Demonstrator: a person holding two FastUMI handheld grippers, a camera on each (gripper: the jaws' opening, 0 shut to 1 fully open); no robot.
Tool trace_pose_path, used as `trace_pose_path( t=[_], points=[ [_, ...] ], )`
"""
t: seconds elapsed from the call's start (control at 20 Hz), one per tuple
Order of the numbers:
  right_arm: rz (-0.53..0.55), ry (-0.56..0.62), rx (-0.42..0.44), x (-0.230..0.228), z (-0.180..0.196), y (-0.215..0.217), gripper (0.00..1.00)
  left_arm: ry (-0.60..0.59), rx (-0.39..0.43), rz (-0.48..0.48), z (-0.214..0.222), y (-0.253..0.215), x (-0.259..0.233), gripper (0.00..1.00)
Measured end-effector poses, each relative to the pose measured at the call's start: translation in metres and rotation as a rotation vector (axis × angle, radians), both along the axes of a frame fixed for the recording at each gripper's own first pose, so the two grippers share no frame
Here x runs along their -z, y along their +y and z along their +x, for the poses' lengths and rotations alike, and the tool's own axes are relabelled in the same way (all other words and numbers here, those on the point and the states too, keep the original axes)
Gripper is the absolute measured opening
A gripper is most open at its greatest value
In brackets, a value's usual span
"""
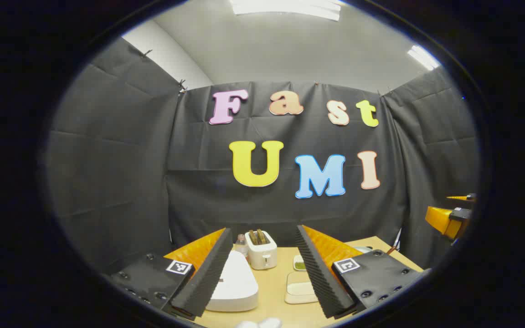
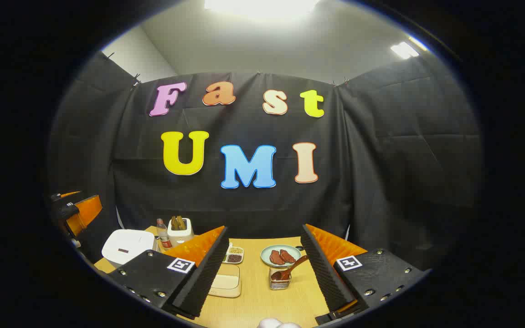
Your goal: Close the left gripper, press the button to open the rice cooker; take a wooden spoon from the chopstick holder with the right hand, scoop a spoonful of rice and pour it into the rice cooker, then put the wooden spoon back into the chopstick holder.
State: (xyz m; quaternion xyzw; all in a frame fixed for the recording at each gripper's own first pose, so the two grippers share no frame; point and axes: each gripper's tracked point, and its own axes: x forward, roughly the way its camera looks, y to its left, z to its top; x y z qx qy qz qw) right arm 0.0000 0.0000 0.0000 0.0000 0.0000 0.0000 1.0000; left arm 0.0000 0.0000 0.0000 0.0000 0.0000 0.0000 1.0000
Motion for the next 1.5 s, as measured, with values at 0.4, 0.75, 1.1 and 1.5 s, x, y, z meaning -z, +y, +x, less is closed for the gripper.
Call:
trace_pose_path(
  t=[0.4, 0.75, 1.1, 1.5],
  points=[
    [0.001, -0.001, 0.007, -0.001, -0.001, 0.0, 0.97, 0.005, -0.003, 0.001, 0.003, 0.002, 0.002, 0.97],
    [-0.008, 0.004, 0.008, 0.001, -0.003, 0.0, 0.97, 0.001, -0.002, 0.005, 0.003, 0.002, 0.002, 0.97],
    [0.001, 0.002, 0.021, 0.001, -0.002, -0.005, 0.97, 0.023, 0.013, 0.013, 0.007, 0.004, 0.007, 0.65],
    [-0.011, 0.021, 0.015, 0.008, 0.001, -0.001, 0.97, 0.105, -0.019, -0.02, 0.024, 0.024, 0.029, 0.1]
  ],
)
